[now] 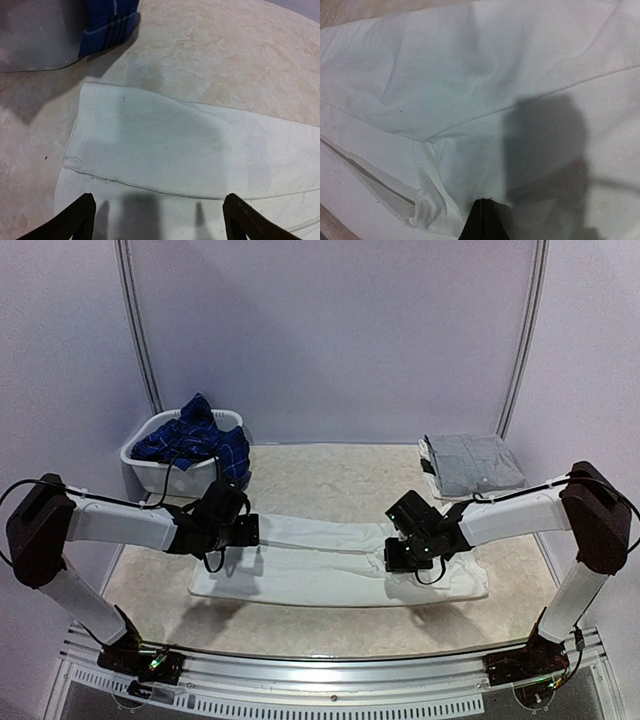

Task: Fold and stack the mixed laundry pile
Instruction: Fold the 1/3-folded T-shirt at the center of the board, then rotate the rectangle-folded T-shirt at the center of the board.

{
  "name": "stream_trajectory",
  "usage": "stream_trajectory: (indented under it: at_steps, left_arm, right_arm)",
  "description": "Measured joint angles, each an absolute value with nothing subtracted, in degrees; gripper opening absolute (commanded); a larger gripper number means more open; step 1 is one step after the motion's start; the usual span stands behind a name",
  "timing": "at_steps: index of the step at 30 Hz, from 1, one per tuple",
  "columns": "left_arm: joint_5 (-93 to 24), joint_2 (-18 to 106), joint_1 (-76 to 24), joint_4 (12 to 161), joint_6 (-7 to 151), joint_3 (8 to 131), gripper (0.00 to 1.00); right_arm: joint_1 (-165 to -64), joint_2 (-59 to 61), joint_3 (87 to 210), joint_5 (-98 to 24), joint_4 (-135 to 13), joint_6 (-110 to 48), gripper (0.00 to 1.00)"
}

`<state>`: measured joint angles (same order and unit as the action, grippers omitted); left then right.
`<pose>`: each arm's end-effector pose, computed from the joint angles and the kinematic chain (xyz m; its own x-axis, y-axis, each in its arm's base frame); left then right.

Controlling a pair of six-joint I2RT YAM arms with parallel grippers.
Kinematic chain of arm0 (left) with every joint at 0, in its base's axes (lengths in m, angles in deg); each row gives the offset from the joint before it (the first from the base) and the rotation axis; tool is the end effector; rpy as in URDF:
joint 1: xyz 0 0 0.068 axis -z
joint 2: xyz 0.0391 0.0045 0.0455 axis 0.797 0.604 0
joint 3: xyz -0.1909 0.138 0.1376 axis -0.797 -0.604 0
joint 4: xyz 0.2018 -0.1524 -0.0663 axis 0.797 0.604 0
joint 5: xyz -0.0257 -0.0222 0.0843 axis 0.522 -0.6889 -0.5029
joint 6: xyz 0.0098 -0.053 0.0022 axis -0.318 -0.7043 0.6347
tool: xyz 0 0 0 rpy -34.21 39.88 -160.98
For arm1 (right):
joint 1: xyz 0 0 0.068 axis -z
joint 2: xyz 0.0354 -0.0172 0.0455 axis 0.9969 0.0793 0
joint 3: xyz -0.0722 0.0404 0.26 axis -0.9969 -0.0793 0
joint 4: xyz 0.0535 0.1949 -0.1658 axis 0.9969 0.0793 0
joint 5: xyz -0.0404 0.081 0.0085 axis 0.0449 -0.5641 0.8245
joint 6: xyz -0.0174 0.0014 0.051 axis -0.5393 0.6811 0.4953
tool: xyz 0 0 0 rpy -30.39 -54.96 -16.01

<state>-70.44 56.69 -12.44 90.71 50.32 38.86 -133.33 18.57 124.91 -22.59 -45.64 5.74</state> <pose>0.2332 -0.1769 0.1604 -0.6656 -0.0672 -0.7433 -0.0264 0.9974 -0.0666 0.2190 0.2365 0.1419 -0.9156 0.0100 -0.4019 -0.0983 0.9637 0.2480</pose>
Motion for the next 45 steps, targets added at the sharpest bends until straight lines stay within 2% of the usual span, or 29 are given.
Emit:
stream_trajectory:
  at_steps: [10, 13, 17, 22, 26, 35, 45]
  left_arm:
    - [-70.6, 55.4, -12.4, 91.7, 50.3, 38.6, 0.88]
    - [-70.4, 55.4, -12.4, 91.7, 50.4, 38.6, 0.88]
    - [-70.1, 55.4, -12.4, 91.7, 50.4, 38.6, 0.87]
    - [-69.1, 55.4, -12.4, 91.7, 50.8, 38.6, 0.87]
    - [-68.2, 55.6, -12.4, 92.2, 51.9, 40.0, 0.86]
    - [-65.6, 61.7, -12.4, 94.2, 54.7, 48.1, 0.86]
    - [-65.9, 69.3, -12.4, 98.9, 55.9, 53.4, 0.86]
  right_arm:
    - [-133.7, 19.1, 123.6, -25.3, -49.2, 6.4, 0.01]
    - [-133.8, 17.2, 121.4, -32.0, -51.4, 4.9, 0.01]
    - [-134.4, 10.7, 118.9, -38.8, -51.4, 2.7, 0.09]
    - [-134.8, 0.3, 119.7, -33.5, -45.9, 1.2, 0.19]
    - [-134.8, -2.9, 120.1, -26.0, -41.2, 2.4, 0.21]
    - [-134.8, 5.8, 121.4, -14.4, -32.8, 7.4, 0.24]
    - [-133.6, 23.0, 132.1, -9.1, -28.6, 9.2, 0.24]
